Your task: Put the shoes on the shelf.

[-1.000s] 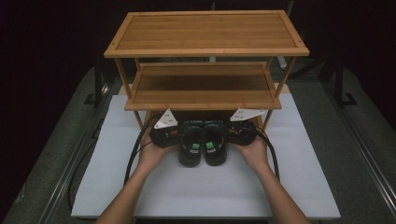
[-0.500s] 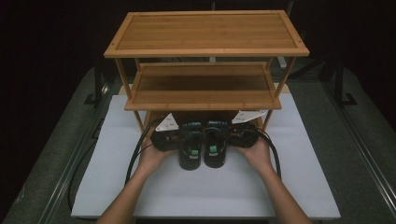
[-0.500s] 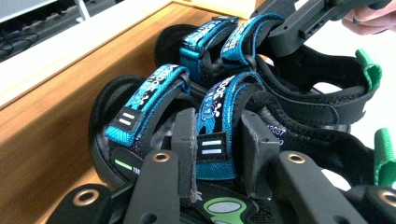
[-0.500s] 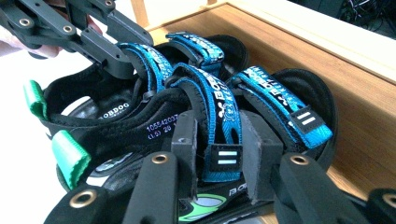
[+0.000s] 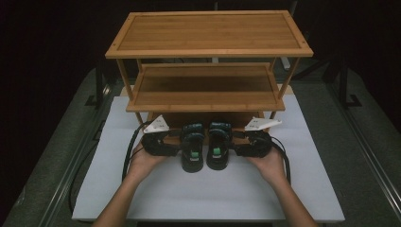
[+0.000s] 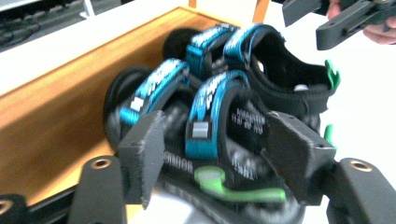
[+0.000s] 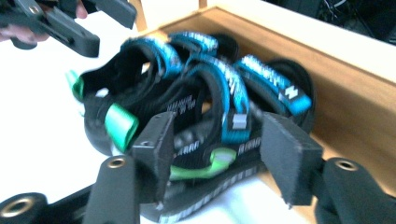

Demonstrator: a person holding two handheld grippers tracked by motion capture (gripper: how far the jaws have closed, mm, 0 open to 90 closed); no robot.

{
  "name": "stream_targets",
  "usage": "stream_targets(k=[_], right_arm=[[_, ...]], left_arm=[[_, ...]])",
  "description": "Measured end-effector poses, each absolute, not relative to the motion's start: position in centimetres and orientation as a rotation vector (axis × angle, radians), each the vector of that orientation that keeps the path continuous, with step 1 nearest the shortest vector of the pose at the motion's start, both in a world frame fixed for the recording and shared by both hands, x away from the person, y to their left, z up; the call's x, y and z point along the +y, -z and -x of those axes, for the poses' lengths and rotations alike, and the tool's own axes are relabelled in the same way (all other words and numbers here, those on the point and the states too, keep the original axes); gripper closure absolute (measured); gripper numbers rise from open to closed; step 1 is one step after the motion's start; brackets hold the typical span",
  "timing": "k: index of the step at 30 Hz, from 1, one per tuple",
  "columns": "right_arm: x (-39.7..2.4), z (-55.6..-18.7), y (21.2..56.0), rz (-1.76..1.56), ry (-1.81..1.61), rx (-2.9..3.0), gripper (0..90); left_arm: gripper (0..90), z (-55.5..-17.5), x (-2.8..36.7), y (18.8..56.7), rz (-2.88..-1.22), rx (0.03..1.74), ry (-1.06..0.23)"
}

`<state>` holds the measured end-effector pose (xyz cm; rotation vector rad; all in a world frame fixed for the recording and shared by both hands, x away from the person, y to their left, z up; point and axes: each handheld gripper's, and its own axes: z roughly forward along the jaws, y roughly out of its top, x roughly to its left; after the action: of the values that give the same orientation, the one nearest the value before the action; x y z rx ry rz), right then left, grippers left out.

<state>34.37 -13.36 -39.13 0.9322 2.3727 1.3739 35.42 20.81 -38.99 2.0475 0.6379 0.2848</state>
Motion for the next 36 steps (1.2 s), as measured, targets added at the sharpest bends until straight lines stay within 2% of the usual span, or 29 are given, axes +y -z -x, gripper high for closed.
stream_targets(k=[8, 15, 19, 25, 27, 36], right_arm=[[-13.7, -32.1, 40.8, -0.966, -1.270, 2.422, 31.4], [-13.0, -31.5, 42.3, -1.024, -1.217, 2.452, 18.8], [-12.4, -31.7, 43.2, -1.043, -1.196, 2.470, 16.7], [-11.3, -31.6, 44.3, -1.025, -1.141, 2.515, 14.2], [-11.0, -31.7, 44.4, -1.020, -1.131, 2.511, 14.2], [-9.8, -32.0, 45.1, -0.984, -1.103, 2.531, 17.5]], left_arm=[[25.0, -32.7, 22.0, 41.1, -2.099, 0.670, -0.271], [14.1, -31.9, 21.0, 42.8, -2.172, 0.682, -0.300], [10.5, -31.7, 19.8, 43.5, -2.221, 0.662, -0.306], [10.3, -32.0, 18.0, 44.8, -2.291, 0.639, -0.334], [8.1, -32.0, 17.6, 45.0, -2.312, 0.632, -0.371], [7.6, -32.3, 17.8, 45.2, -2.301, 0.641, -0.334]])
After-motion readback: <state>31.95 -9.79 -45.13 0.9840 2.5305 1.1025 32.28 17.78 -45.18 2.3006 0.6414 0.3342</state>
